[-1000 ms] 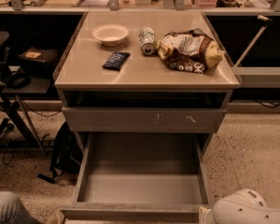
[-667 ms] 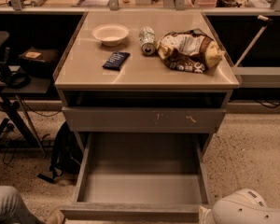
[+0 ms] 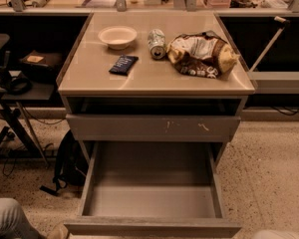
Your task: Close middle drawer
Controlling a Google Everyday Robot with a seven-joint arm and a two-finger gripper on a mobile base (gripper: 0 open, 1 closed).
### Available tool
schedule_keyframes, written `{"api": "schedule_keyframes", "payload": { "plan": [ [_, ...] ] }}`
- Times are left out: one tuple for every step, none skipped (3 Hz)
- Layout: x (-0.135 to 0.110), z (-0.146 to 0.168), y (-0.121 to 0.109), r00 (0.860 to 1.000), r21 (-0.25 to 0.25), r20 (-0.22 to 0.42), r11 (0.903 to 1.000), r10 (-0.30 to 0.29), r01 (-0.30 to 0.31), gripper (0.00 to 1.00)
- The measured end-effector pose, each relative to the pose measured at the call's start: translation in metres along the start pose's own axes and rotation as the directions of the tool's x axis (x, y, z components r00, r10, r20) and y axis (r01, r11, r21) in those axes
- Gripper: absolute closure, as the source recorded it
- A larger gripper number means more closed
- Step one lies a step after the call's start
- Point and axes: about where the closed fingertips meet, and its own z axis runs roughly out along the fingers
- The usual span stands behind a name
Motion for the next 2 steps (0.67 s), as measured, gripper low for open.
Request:
{"api": "schedule_keyframes", "payload": {
  "plan": [
    [0.027, 0.004, 0.036, 0.986, -0.08, 0.129, 0.9918, 0.11, -0.1, 0.0],
    [0.039, 0.03, 0.022, 0.956, -0.12, 0.275, 0.9905, 0.098, -0.067, 0.0]
  ]
}}
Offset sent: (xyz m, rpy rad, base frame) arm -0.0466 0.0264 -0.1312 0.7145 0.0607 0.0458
